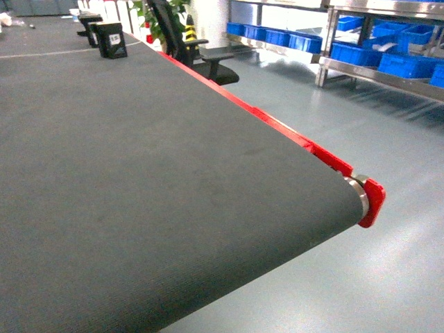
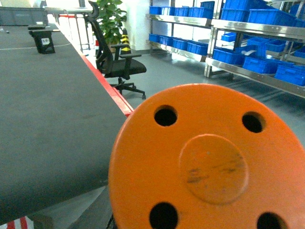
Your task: Sort blue parts and orange caps into right shelf containers
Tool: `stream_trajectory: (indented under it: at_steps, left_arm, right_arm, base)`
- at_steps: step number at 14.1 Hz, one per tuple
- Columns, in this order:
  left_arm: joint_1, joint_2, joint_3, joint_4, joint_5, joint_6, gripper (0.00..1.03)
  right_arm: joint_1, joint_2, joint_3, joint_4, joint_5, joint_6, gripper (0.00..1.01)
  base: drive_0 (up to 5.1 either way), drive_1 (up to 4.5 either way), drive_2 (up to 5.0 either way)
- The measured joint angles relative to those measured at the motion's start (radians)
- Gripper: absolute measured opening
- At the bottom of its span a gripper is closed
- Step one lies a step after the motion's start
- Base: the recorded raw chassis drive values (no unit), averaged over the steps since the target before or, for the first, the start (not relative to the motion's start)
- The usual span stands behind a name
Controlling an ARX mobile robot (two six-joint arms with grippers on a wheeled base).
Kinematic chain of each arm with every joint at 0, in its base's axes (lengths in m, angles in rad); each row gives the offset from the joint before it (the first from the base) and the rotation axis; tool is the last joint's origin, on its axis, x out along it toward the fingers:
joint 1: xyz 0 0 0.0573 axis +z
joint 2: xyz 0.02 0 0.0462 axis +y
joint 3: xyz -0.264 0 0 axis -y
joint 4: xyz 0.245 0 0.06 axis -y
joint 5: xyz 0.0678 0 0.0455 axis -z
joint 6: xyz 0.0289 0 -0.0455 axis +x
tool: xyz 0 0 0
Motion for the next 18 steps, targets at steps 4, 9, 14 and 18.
stream_trajectory:
  at_steps: [4,9,14,18]
  left_arm:
    - [0.0,0.0,0.0,0.0,0.0,0.0,0.43]
    - [0.0,0.0,0.0,0.0,0.0,0.0,0.43]
    - [0.0,0.0,0.0,0.0,0.001,0.0,0.43]
    - [0.0,0.0,0.0,0.0,0.001,0.0,0.43]
  right_arm:
    - [0.0,0.0,0.0,0.0,0.0,0.0,0.45]
    - [0.0,0.0,0.0,0.0,0.0,0.0,0.45]
    - [0.0,0.0,0.0,0.0,0.0,0.0,0.45]
    - [0.0,0.0,0.0,0.0,0.0,0.0,0.45]
  base:
    - [-1.6,-1.61,-1.6]
    - [-1.6,-1.62,-1.6]
    - [-1.6,-1.57,-1.6]
    - [-1.7,-1.68,-1.7]
